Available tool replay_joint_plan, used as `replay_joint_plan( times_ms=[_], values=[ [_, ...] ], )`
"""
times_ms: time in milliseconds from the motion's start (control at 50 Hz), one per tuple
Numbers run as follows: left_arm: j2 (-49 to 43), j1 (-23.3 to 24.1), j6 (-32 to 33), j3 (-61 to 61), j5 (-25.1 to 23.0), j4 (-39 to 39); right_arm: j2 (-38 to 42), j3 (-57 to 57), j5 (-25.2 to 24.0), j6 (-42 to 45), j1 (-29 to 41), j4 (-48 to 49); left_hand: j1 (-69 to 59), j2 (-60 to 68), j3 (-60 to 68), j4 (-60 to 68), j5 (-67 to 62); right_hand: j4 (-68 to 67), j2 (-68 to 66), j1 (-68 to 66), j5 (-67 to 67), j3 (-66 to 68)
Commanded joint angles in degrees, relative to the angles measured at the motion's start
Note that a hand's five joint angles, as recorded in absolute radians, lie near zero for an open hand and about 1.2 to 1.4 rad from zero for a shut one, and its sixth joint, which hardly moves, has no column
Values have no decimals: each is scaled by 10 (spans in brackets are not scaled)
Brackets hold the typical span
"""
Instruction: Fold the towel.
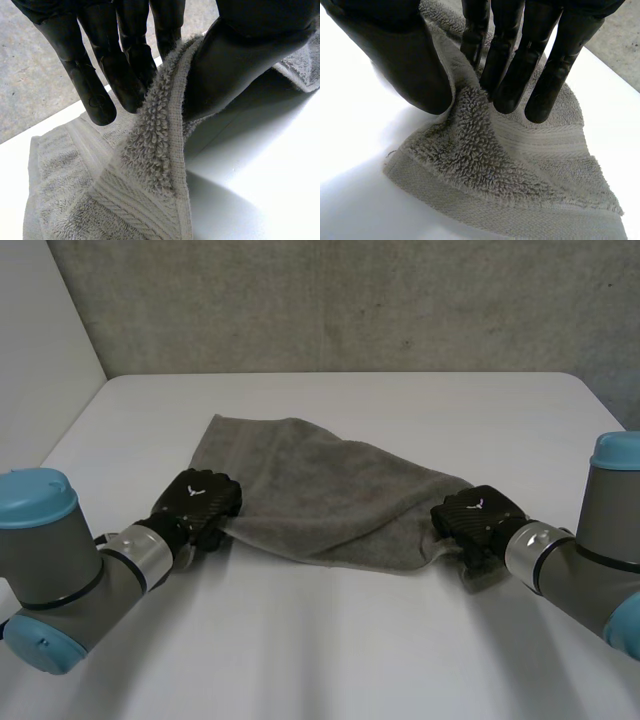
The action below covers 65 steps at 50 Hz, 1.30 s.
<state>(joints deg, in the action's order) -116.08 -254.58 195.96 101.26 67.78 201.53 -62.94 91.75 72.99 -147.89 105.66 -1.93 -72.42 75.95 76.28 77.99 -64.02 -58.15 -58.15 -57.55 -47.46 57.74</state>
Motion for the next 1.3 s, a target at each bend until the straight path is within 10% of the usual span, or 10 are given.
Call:
replay_joint_plan(
  times_ms=[20,180,620,960,1300],
  values=[
    [1,-7,-10,1,0,0,-4,4,-1,-3,-2,0,-76,41,37,20,-60,-17,-17,-23,-24,21],
    [7,-19,-23,1,0,-1,-17,7,-4,-6,-2,1,-76,41,37,20,-60,-205,-205,-211,-212,209],
    [80,-19,-22,16,1,-14,-134,-18,-25,-2,-59,-88,-76,41,37,20,-60,-219,-219,-225,-225,223],
    [318,-40,-123,-101,-8,-138,-198,-333,-107,-3,-97,-350,-76,41,37,20,-60,-219,-219,-225,-225,223],
    [-54,-37,-73,-332,0,-163,110,-481,64,110,14,-281,-76,41,37,20,-60,-219,-219,-225,-225,223]
  ],
)
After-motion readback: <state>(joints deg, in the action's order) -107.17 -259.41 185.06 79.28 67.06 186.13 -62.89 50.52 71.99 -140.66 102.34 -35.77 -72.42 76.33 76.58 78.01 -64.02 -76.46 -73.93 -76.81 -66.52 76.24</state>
